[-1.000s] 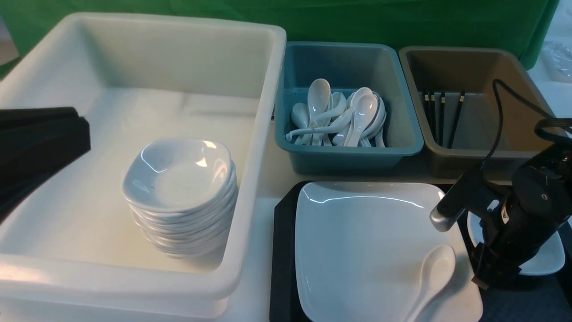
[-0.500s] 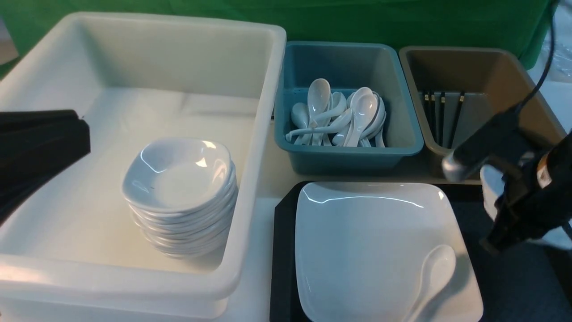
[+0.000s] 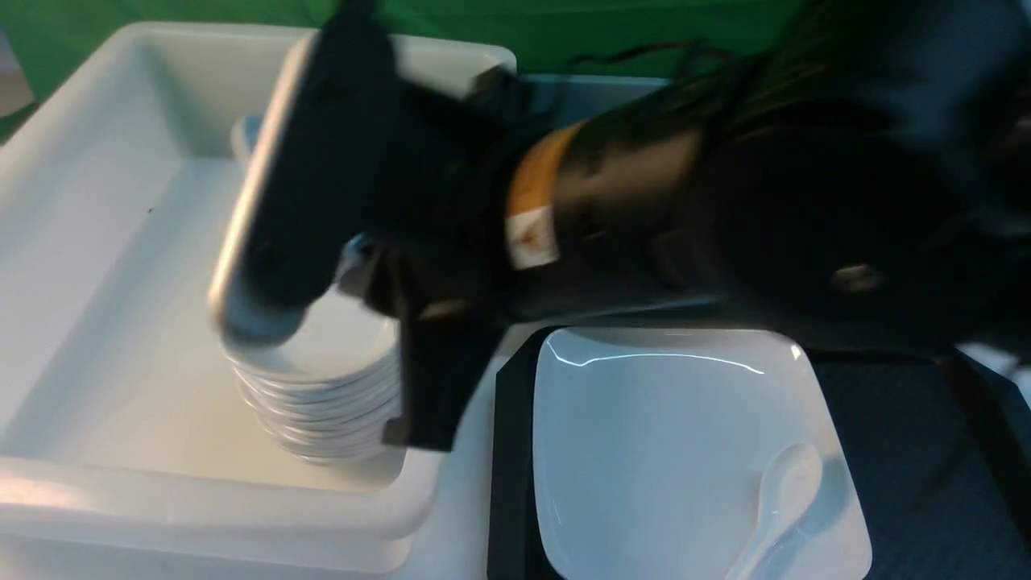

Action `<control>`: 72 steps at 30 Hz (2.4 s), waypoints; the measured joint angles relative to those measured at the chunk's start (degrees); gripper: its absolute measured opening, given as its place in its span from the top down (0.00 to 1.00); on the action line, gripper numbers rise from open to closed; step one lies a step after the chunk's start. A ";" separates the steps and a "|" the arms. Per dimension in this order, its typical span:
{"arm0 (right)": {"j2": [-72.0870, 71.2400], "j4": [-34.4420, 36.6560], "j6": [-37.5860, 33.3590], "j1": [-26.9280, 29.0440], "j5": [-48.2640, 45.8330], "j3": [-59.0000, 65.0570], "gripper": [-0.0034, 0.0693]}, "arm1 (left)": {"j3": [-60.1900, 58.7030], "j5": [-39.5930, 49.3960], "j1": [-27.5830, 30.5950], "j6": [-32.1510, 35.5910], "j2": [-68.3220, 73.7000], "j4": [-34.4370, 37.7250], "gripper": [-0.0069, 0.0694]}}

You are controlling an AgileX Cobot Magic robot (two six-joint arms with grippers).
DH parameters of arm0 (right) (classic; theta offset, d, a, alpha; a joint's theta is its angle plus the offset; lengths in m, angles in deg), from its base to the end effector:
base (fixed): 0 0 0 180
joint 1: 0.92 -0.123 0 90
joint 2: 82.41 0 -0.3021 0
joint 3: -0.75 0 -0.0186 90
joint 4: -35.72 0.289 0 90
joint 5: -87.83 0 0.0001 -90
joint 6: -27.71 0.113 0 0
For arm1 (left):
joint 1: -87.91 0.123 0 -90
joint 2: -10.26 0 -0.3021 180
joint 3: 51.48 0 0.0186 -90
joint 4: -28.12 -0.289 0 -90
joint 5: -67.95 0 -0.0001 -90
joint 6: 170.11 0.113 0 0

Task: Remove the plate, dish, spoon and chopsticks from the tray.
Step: Use the right arm to put the small plate into the large storage box on the left, then use the left arm to grab a soup spoon from the plate

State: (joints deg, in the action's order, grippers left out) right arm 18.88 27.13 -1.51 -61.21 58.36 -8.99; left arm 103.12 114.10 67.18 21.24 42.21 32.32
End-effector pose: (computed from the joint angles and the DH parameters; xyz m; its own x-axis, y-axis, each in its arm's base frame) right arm 0.2279 0.3827 0.3723 0.2960 -0.6842 -0.6665 -0.8208 0.1748 -0.5439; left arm 0.0790 -0.0363 0.4282 -0.1558 0.2157 -0.9640 0.4290 0.8938 0.1306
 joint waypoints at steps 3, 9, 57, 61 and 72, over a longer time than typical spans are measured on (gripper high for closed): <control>7.92 -0.88 -4.55 0.09 0.52 -4.15 0.87 | 0.05 2.67 0.00 -0.94 -2.78 -0.50 0.88; 15.81 -6.79 -6.34 0.34 1.45 -7.79 0.81 | 0.05 6.89 0.00 -1.32 -4.77 0.18 0.88; -66.87 -11.97 40.03 19.13 -34.75 36.26 0.83 | 35.26 1.62 -34.37 -2.99 85.56 14.26 0.71; -70.76 -12.02 40.03 19.13 -35.24 36.26 0.82 | 40.63 2.71 -34.32 -4.38 92.05 13.02 0.53; -72.20 -12.01 38.63 19.13 -37.37 36.36 0.80 | 42.10 1.82 -34.32 -4.56 98.33 9.15 0.39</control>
State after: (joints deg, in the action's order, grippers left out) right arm -53.33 15.12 37.12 -42.08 21.00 27.37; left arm 145.21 115.92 32.86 16.68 140.54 41.48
